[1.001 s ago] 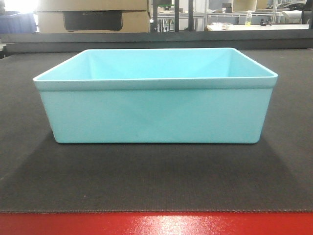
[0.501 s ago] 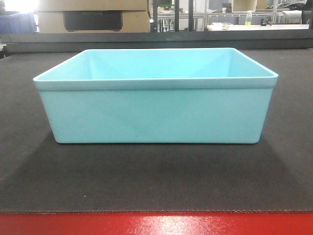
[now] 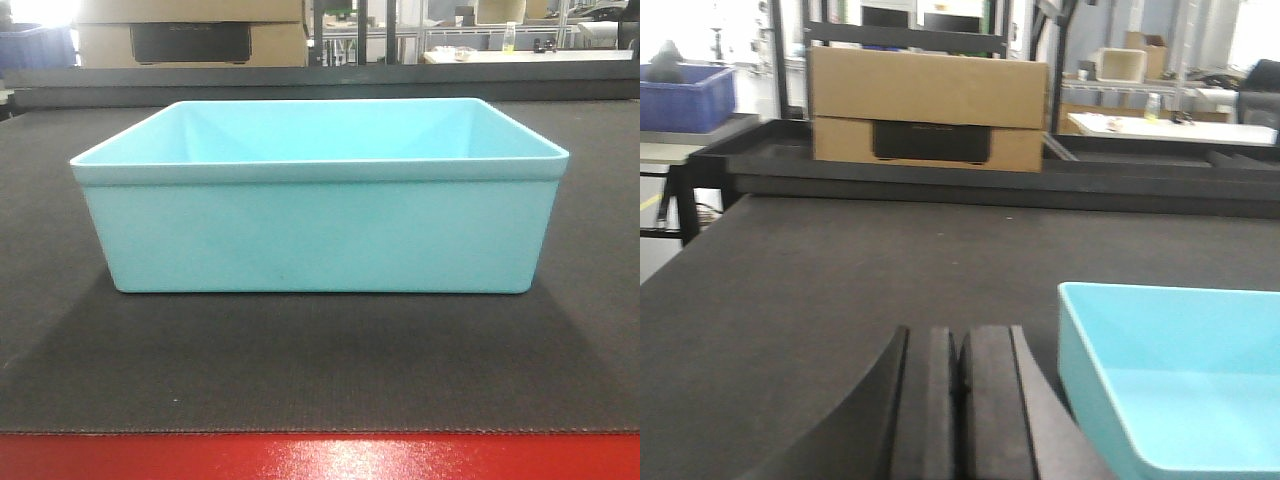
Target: Fetch blue bin and place on conveyor start
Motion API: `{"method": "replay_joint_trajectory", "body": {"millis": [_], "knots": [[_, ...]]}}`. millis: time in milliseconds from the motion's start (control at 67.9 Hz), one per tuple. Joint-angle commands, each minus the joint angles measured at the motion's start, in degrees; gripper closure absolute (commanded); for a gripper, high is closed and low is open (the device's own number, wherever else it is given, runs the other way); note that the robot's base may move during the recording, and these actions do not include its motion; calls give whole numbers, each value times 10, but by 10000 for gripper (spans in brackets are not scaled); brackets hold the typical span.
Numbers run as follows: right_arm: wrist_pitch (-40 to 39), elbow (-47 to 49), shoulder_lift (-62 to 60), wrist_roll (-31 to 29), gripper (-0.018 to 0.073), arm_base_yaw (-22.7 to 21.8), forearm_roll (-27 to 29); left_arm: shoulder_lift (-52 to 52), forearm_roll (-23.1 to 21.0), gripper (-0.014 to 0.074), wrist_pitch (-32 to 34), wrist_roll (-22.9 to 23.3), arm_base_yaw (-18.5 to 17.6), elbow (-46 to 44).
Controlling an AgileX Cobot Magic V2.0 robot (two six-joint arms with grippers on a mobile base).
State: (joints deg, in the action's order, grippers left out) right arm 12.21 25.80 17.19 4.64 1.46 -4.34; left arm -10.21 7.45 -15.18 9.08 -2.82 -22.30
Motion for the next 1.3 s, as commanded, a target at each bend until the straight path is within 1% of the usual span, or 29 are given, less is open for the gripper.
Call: {"method": "replay_joint_trajectory", "body": {"millis": [0, 147, 294, 324, 339, 368, 398, 648, 1222, 1281], "knots": [[-16, -2, -4, -2, 721, -2, -5, 29, -10, 707, 33, -2, 20, 42], [-16, -2, -4, -2, 721, -2, -5, 80, -27, 707, 75, -18, 44, 139], [-16, -2, -4, -2, 721, -2, -5, 102, -39, 707, 131, -18, 49, 223], [-16, -2, -4, -2, 721, -2, -5, 102, -39, 707, 157, -18, 49, 223], [-16, -2, -4, -2, 721, -2, -5, 102, -39, 707, 158, -18, 49, 223], [-16, -2, -4, -2, 721, -2, -5, 102, -39, 707, 124, -18, 49, 223], [-16, -2, -4, -2, 721, -2, -5, 102, -39, 707, 121, -18, 49, 223], [-20, -2, -4, -2, 721, -2, -5, 102, -39, 707, 148, -18, 49, 223], [-21, -2, -4, -2, 721, -2, -5, 102, -39, 707, 148, -18, 49, 223], [-20, -2, -4, -2, 721, -10, 0, 102, -39, 707, 148, -18, 49, 223]]}}
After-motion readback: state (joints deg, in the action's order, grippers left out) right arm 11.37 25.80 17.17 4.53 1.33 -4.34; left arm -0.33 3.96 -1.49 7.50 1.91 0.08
